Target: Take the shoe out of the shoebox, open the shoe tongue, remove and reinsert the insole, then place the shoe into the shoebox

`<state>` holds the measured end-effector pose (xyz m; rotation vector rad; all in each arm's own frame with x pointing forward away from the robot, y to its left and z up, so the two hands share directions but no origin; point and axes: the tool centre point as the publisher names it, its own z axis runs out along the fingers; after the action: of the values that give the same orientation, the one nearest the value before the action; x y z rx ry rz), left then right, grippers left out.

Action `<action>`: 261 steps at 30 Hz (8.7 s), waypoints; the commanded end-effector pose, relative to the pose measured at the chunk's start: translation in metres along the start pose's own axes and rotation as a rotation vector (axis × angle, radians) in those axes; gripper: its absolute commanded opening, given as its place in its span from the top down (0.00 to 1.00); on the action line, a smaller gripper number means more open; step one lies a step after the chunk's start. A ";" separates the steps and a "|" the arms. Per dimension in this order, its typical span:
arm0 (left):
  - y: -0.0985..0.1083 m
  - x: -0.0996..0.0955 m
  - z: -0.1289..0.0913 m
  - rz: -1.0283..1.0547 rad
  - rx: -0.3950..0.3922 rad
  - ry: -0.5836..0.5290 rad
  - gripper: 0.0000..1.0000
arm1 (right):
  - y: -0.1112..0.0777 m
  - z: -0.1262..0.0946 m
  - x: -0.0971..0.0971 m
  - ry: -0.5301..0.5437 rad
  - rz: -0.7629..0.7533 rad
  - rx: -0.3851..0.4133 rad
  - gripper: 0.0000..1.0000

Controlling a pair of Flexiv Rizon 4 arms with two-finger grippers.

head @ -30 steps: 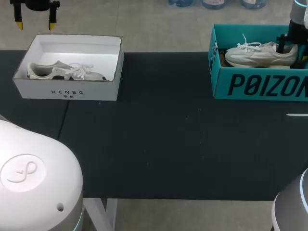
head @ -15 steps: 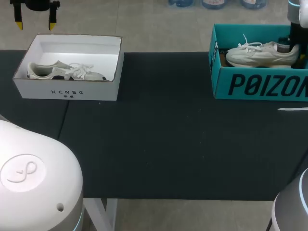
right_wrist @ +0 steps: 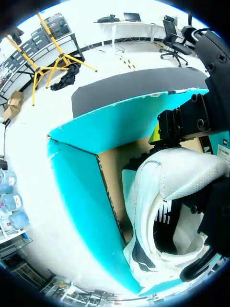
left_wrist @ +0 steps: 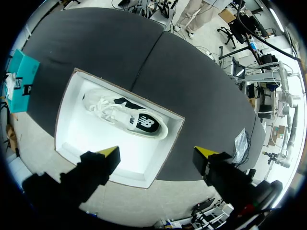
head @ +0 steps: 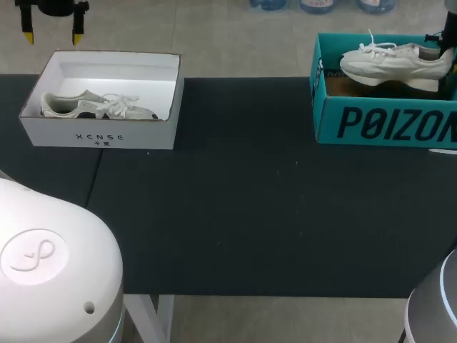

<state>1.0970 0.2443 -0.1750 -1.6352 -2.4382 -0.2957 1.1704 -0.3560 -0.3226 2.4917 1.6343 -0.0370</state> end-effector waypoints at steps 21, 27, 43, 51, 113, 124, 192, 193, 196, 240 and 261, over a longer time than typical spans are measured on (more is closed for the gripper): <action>0.001 0.000 -0.001 0.001 0.001 0.003 0.00 | -0.121 -0.169 -0.009 0.208 -0.124 -0.209 1.00; 0.001 0.000 -0.001 0.001 0.001 0.003 0.00 | -0.159 -0.185 -0.009 0.180 -0.206 -0.250 1.00; 0.001 0.000 -0.001 0.001 0.001 0.003 0.00 | -0.279 -0.198 0.016 0.156 -0.378 -0.235 1.00; 0.001 0.000 -0.001 0.001 0.001 0.003 0.00 | -0.347 -0.199 0.052 0.166 -0.383 -0.197 1.00; 0.001 0.000 -0.001 0.001 0.001 0.003 0.00 | -0.489 -0.026 0.269 -0.058 -0.290 -0.083 1.00; 0.001 0.000 -0.001 0.001 0.001 0.003 0.00 | -0.492 -0.006 0.267 -0.084 -0.275 -0.048 0.57; 0.001 0.000 -0.001 0.001 0.001 0.003 0.00 | -0.459 -0.164 0.264 0.880 -1.644 -0.341 0.00; 0.001 0.000 -0.001 0.001 0.001 0.003 0.00 | -0.457 -0.164 0.263 0.907 -1.677 -0.371 0.00; 0.001 0.000 -0.001 0.001 0.001 0.003 0.00 | -0.454 -0.163 0.261 0.869 -1.702 -0.348 0.00; 0.001 0.000 -0.001 0.001 0.001 0.003 0.00 | -0.473 -0.036 0.240 0.924 -1.578 -0.700 0.00; 0.001 0.000 -0.001 0.001 0.001 0.003 0.00 | -0.472 -0.001 0.286 1.110 -1.575 -0.702 0.00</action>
<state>1.0970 0.2443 -0.1749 -1.6353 -2.4380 -0.2959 0.8448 0.0791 -0.4032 0.1873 2.6909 1.4876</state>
